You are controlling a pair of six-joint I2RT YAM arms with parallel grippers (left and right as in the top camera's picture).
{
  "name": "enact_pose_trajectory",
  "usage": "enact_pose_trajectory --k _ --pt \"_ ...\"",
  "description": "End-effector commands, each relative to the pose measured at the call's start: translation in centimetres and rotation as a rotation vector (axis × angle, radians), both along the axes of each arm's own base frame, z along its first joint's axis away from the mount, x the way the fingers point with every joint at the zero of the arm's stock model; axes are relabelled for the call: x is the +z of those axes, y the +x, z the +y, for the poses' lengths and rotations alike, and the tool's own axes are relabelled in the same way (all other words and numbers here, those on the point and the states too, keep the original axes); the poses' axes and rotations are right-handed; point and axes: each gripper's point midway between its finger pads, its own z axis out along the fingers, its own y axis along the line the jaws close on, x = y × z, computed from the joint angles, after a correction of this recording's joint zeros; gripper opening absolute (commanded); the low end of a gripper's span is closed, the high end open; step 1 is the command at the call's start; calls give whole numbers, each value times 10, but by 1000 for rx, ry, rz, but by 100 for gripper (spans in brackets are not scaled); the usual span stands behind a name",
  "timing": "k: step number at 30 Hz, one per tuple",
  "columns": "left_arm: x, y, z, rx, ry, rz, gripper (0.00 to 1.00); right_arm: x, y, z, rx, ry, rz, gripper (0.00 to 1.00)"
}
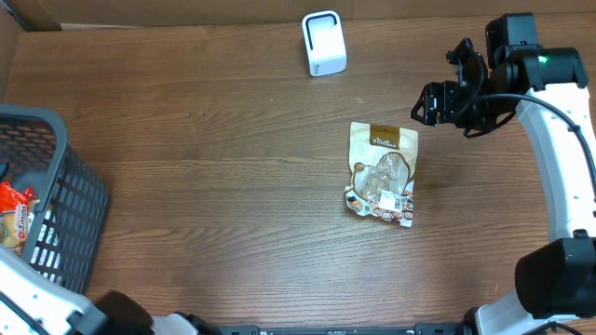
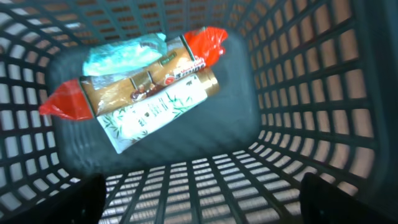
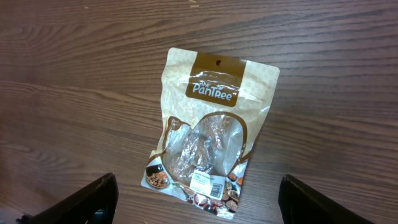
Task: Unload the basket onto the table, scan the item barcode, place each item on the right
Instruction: 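Reach into the basket and grasp the white-and-gold tube with left gripper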
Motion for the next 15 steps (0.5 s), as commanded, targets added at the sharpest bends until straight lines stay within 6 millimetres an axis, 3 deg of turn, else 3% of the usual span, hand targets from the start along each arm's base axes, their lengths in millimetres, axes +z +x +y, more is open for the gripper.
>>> enact_pose_trajectory --k 1,8,12,15 --pt "-27 10 8 -39 -80 48 88 4 1 1 11 -4 -17 83" --pt "-66 14 26 -51 -96 134 87 4 0 1 11 -1 -16 83" --pt "-92 6 34 -38 -79 204 88 4 0 1 11 -1 -16 83" --pt "-133 0 43 -74 -58 288 88 4 0 1 11 -1 -15 83"
